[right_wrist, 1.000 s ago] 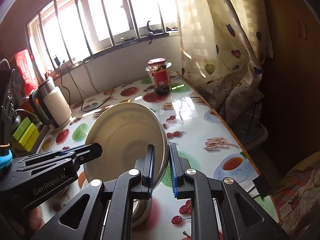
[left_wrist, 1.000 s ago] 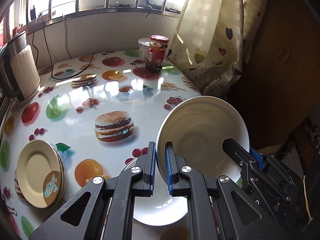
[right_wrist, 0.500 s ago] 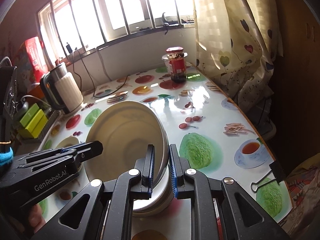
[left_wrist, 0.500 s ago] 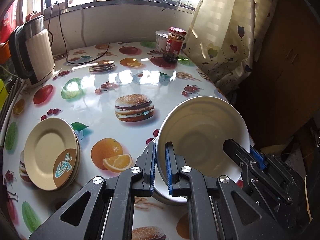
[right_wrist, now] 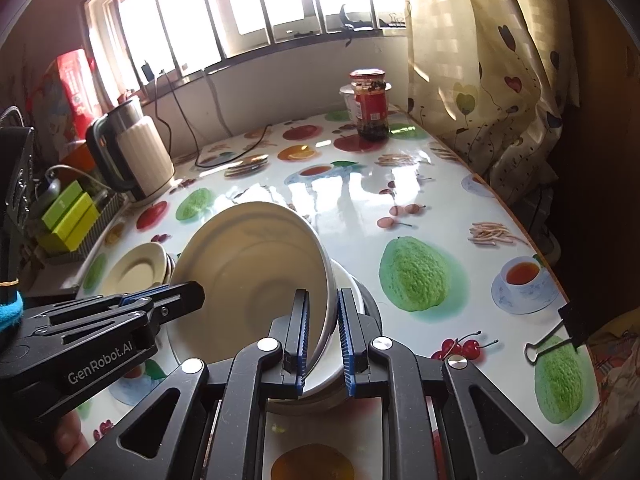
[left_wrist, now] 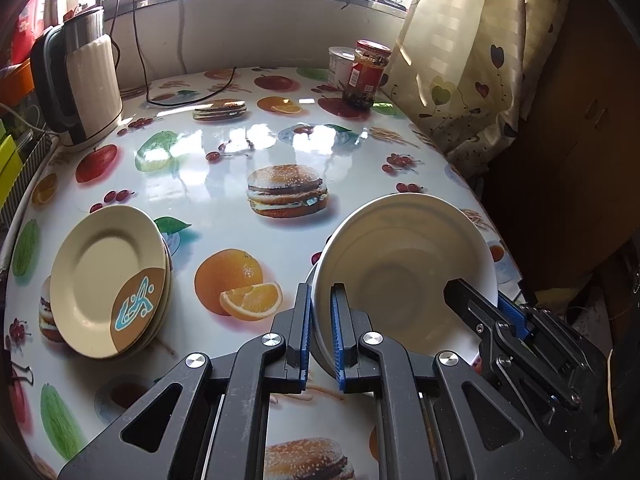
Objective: Organize plates and bowls
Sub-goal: 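Lift and carry the white bowl with both tools over the steel bowl, then lower the white bowl into the steel bowl stack with both tools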
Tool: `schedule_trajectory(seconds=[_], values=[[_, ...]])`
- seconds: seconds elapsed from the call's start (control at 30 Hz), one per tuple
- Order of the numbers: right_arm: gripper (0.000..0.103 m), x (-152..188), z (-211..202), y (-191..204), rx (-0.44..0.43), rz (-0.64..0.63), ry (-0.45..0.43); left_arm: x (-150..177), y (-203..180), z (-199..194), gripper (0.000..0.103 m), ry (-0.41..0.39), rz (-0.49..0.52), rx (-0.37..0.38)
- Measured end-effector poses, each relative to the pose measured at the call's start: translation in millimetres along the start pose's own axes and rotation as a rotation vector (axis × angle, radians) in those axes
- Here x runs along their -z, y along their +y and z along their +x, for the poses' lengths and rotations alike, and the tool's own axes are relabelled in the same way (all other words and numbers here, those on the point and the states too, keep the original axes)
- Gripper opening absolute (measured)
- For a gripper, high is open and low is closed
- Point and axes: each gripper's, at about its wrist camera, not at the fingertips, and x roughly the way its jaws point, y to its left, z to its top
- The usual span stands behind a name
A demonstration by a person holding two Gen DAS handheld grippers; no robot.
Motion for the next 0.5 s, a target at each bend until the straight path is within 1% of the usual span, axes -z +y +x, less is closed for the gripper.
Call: schedule_trajectory(seconds=[0.3, 0.5], values=[[0.015, 1, 7, -5, 0.003, 0.015, 0.026, 0, -2, 6, 0.01, 0.017, -0.004, 0.005], [0.017, 3, 11, -8, 0.009, 0.015, 0.037, 1, -3, 11, 0.01, 0.028, -0.006, 0.007]])
